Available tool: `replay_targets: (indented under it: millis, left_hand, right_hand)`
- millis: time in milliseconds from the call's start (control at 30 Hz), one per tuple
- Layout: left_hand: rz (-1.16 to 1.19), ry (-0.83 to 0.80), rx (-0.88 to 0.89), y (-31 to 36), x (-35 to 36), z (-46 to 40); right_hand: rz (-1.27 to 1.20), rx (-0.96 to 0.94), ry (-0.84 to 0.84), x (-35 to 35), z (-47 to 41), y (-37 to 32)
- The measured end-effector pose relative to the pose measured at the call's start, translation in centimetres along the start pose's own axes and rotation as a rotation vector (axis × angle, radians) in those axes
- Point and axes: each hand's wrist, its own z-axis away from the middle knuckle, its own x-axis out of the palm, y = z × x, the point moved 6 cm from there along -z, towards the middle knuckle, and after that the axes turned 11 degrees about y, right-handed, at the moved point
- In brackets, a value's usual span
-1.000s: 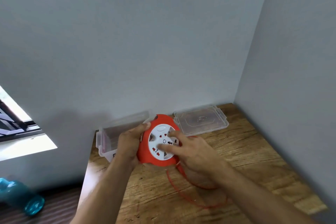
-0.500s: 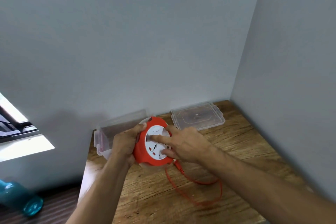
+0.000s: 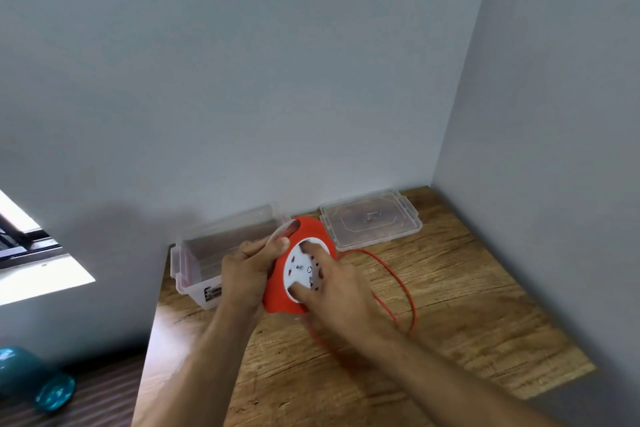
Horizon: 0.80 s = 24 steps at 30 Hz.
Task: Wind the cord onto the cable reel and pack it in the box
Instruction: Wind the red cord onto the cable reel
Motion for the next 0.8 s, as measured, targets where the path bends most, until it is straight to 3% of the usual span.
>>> replay_targets:
  millis: [133, 200, 233, 300, 400, 433, 500, 567, 800]
  left_hand:
    - [-0.108, 0.025, 0.149, 0.5, 0.6, 1.1]
    - [-0.161, 0.024, 0.181, 0.7, 0.6, 1.4]
    - [-0.142, 0.046, 0.154, 0.6, 0.3, 1.3]
    - [-0.026, 0.068, 0.031, 0.1, -0.4, 1.0]
    - [0.028, 0.016, -0.134, -0.8, -0.8, 0.9]
    - [0.006, -0.005, -0.159, -0.8, -0.8, 0.8]
    - [-0.042, -0.064, -0.191, -0.6, -0.5, 0.7]
    - [-0.073, -0.103, -0.220, -0.5, -0.2, 0.5]
    - [-0.182, -0.161, -0.326, -0.9, 0.2, -0.3]
  right_hand:
    - [-0.732, 0.780, 0.026, 2.5, 2.3, 1.1]
    - [-0.967, 0.979, -0.062, 3.2, 3.0, 1.0]
    - [-0.994, 0.992, -0.111, 3.0, 3.1, 1.0]
    - [-0.808, 0.777, -0.150, 1.1, 2.5, 1.4]
    - [-0.001, -0.095, -0.013, -3.3, 0.9, 0.9]
    - [0.190, -0.381, -0.035, -3.6, 1.1, 0.3]
    - [0.390, -0.754, -0.213, -3.2, 1.6, -0.2]
    - [0.471, -0.897, -0.326, -3.1, 1.4, -0.2]
    - [0.540, -1.236, -0.463, -3.0, 1.1, -1.7]
